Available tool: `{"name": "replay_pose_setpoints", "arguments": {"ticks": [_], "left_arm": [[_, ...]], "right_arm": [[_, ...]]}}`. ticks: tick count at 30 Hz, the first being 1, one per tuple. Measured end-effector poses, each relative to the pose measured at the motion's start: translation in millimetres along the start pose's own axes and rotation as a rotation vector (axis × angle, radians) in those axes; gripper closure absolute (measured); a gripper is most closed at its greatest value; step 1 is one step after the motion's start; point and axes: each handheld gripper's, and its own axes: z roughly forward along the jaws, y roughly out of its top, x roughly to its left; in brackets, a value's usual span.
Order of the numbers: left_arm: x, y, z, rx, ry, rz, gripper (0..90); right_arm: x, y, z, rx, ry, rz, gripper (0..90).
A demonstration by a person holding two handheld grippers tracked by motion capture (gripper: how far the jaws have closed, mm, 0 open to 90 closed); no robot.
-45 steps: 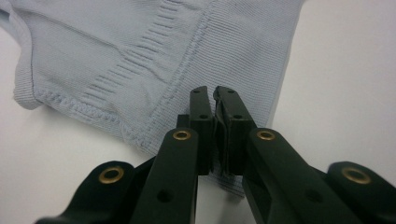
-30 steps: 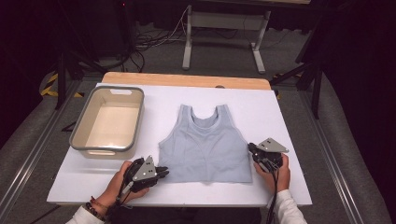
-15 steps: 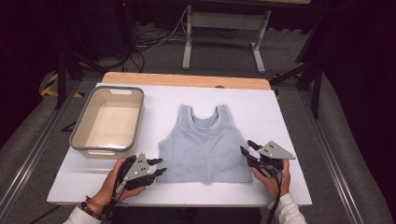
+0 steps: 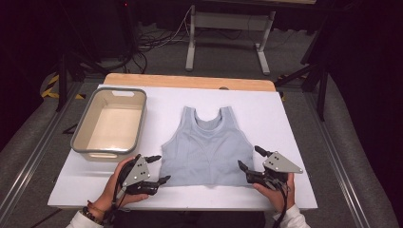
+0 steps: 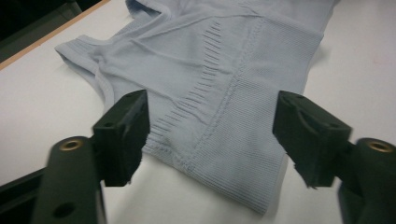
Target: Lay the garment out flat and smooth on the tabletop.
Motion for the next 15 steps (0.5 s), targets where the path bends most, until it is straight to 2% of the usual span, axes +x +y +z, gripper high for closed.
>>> {"name": "replay_pose_setpoints", "arguments": {"ticks": [2,7,13,15], "left_arm": [[-0.5,-0.8,-0.4,-0.007,0.003,-0.008,20.5],[-0.2,-0.8,1.3,-0.013,0.006,-0.031,12.5],[-0.5,-0.8,3.3,-0.007,-0.002,-0.034,8.8],[-0.9,-1.6,3.8,0.000,-0.002,-0.036,8.1]], "right_arm": [[0.8,-2.1,-1.2,0.003,-0.001,0.005,16.7],[6.3,-3.5,0.1,0.014,0.008,-0.002,13.5],[17.5,-2.3,3.6,0.026,0.022,-0.044,13.5],[23.2,-1.9,4.9,0.032,0.021,-0.082,14.6]]}}
